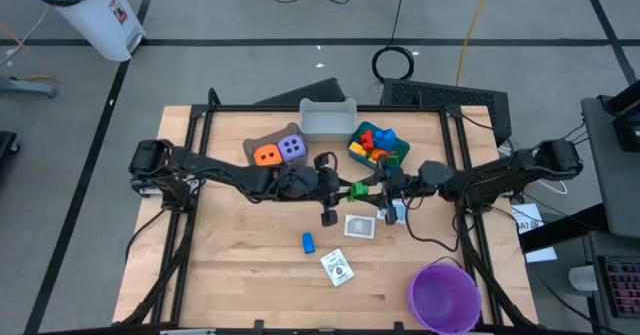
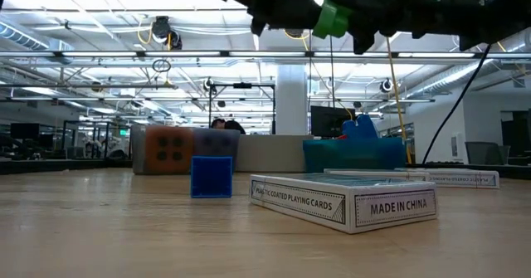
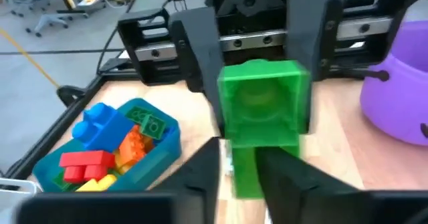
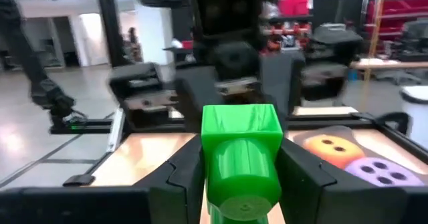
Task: Pick & Place Toys
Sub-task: Put the green 2 studs game piece into the blue bin
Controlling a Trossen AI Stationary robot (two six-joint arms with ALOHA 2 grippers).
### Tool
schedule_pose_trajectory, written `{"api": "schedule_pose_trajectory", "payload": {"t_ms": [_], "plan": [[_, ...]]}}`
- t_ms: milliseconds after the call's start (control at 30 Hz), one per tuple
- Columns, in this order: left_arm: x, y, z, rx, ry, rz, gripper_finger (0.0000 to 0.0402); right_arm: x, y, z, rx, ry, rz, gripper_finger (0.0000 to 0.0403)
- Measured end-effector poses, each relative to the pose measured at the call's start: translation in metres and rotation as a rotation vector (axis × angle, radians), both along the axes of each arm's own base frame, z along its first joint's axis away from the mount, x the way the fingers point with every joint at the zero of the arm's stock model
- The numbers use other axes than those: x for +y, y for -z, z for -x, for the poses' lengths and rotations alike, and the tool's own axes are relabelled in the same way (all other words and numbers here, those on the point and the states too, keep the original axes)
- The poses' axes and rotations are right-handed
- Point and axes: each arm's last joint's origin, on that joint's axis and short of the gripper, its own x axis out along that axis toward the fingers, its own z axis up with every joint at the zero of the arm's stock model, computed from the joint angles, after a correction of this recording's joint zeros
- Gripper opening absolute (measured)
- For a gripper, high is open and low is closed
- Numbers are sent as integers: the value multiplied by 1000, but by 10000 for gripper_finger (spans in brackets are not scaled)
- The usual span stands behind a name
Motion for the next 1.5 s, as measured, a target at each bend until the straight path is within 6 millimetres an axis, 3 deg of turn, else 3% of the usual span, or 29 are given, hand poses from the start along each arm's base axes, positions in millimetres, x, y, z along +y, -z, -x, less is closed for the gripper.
{"api": "schedule_pose_trajectory", "payload": {"t_ms": [167,300,433,533,767,1067,1500], "plan": [[-1,-14,14,28,-58,-33,201,-8,-1,10,86,126,-2,128],[3,-13,23,113,-112,-31,268,-18,0,20,181,322,55,128],[10,-4,21,155,-162,-7,309,-39,18,27,387,552,118,128],[15,6,19,199,-187,9,326,-54,30,27,480,628,104,128],[24,17,14,226,-230,40,332,-75,55,34,616,659,53,130],[29,22,12,240,-247,46,313,-75,58,41,664,643,30,138],[30,23,12,234,-251,55,308,-75,53,43,634,648,15,238]]}}
